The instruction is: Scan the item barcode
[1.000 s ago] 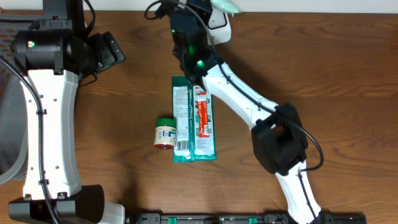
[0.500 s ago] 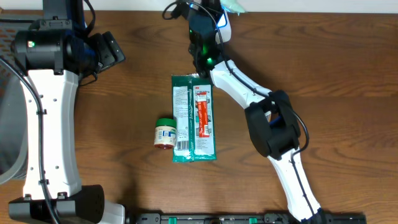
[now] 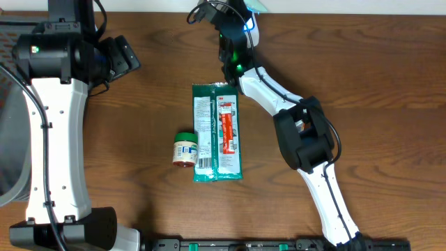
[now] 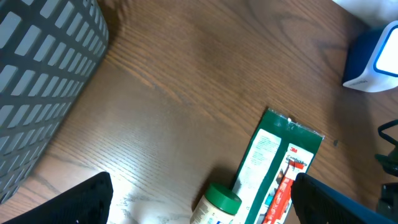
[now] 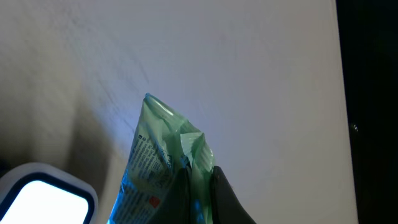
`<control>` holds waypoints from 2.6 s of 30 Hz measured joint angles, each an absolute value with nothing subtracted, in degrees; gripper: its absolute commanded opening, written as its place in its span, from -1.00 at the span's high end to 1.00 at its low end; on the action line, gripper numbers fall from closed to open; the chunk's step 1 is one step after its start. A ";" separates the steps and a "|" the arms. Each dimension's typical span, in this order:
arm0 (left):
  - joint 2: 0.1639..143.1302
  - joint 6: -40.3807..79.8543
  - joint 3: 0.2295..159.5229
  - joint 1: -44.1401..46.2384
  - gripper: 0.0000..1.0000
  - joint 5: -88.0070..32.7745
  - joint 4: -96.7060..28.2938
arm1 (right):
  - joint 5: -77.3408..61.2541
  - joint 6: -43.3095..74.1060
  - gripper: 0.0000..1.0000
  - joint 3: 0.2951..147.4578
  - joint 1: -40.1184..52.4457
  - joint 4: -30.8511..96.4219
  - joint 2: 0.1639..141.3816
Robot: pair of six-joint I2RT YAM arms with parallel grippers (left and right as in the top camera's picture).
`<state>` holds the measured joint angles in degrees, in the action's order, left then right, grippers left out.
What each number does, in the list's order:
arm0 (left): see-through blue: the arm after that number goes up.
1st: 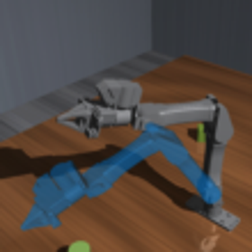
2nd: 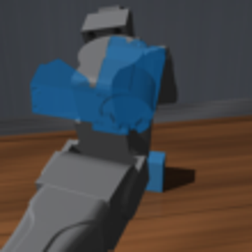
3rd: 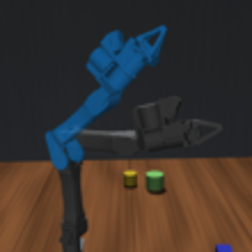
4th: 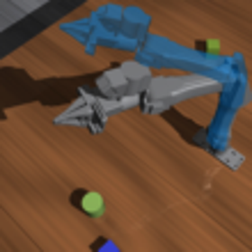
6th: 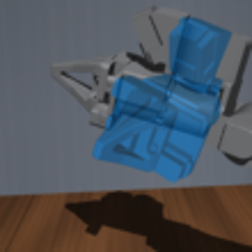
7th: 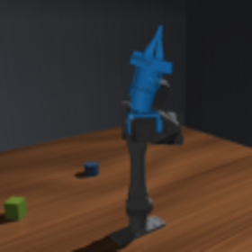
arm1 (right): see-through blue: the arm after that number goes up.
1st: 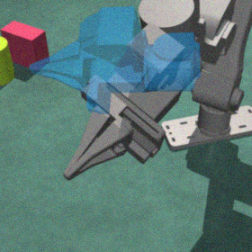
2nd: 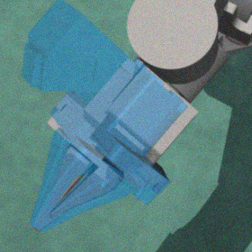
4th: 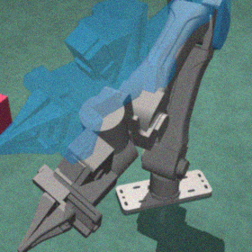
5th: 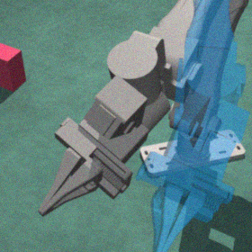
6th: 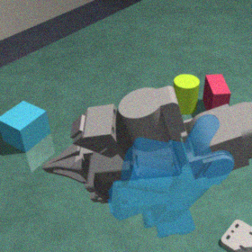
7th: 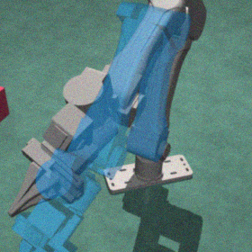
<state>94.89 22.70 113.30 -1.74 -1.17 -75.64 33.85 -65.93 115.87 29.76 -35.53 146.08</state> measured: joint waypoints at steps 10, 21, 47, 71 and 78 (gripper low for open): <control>94.89 22.70 113.30 -1.74 -0.84 -1.17 -75.64 | 32.95 -68.95 0.98 116.31 29.76 -38.57 152.27; 94.89 22.70 113.30 -1.74 -0.84 -1.17 -75.66 | 32.93 -69.69 0.98 116.33 30.13 -34.26 152.64; 94.89 22.70 113.30 -1.74 -0.84 -1.17 -75.64 | 32.08 -66.06 0.97 116.33 30.79 -35.86 152.66; 94.89 22.70 113.30 -1.74 -0.84 -1.17 -75.64 | 41.36 -51.66 0.99 117.16 32.42 -46.48 152.86; 94.89 22.70 113.30 -1.74 -0.84 -1.19 -75.64 | 47.07 -48.58 0.98 118.24 32.32 -32.97 147.41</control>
